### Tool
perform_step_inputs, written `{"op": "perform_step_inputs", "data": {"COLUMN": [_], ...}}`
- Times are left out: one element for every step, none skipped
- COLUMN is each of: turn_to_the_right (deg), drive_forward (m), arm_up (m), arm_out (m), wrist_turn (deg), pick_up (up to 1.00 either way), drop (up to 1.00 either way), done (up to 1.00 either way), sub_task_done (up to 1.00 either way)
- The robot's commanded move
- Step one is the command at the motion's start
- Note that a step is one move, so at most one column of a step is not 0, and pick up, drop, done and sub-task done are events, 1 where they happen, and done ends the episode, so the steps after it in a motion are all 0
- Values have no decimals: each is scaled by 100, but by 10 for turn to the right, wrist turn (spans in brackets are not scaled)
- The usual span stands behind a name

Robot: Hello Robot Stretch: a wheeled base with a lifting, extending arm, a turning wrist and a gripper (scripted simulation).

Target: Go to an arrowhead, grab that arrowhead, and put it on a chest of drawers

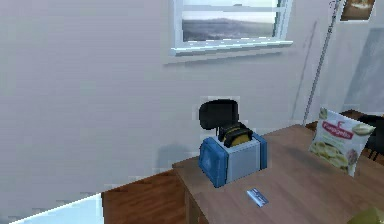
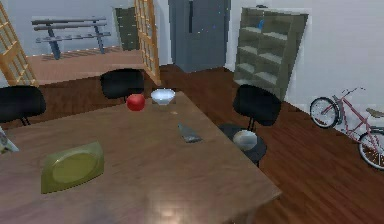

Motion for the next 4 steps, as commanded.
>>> {"op": "perform_step_inputs", "data": {"turn_to_the_right": [0,0,0,0], "drive_forward": [0,0,0,0], "arm_up": [36,0,0,0], "arm_out": [0,48,0,0], "wrist_turn": [0,0,450,450], "pick_up": [0,0,0,0], "drop": [0,0,0,0], "done": [0,0,0,0], "sub_task_done": [0,0,0,0]}}
